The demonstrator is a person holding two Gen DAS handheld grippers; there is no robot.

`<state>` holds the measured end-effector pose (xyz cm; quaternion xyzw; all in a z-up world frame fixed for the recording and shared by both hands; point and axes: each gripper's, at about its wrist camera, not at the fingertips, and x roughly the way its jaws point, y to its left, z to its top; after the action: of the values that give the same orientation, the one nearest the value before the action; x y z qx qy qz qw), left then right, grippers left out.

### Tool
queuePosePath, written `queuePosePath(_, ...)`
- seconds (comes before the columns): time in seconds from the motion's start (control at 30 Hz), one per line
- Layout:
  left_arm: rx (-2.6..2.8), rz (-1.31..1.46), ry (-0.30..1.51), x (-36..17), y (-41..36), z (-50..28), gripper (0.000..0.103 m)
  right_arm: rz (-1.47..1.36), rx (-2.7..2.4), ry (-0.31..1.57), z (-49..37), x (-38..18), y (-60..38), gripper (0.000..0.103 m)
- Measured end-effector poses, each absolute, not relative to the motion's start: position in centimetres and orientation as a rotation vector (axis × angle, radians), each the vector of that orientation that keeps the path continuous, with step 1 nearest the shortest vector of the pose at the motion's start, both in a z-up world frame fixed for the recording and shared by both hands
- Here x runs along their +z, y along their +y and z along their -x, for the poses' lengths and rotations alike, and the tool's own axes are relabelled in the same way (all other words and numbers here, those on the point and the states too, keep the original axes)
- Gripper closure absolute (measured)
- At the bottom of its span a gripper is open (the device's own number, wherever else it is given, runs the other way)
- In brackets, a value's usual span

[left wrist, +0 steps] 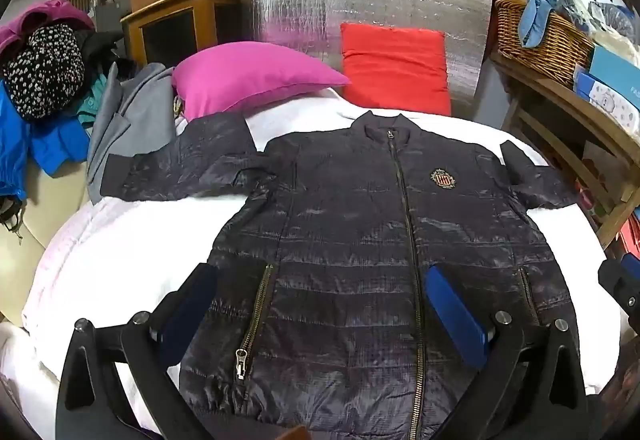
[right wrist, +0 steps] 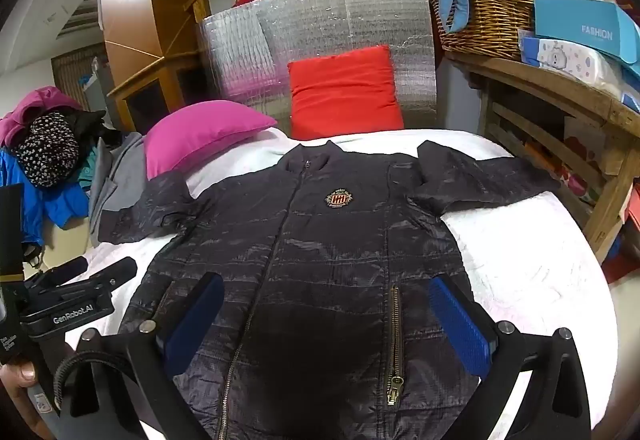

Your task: Fold large clothes

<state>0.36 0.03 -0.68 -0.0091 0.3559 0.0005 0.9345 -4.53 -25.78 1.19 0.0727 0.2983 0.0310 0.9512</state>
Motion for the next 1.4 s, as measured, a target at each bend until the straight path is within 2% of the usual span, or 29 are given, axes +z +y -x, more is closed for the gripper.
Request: queuePosePath(1.4, 0.007, 0.024, 0.718, -0.5, 0.0, 0.0, 0.000, -0.145, 0.050, 0.631, 3.5, 1.3, -25.5, 0.000)
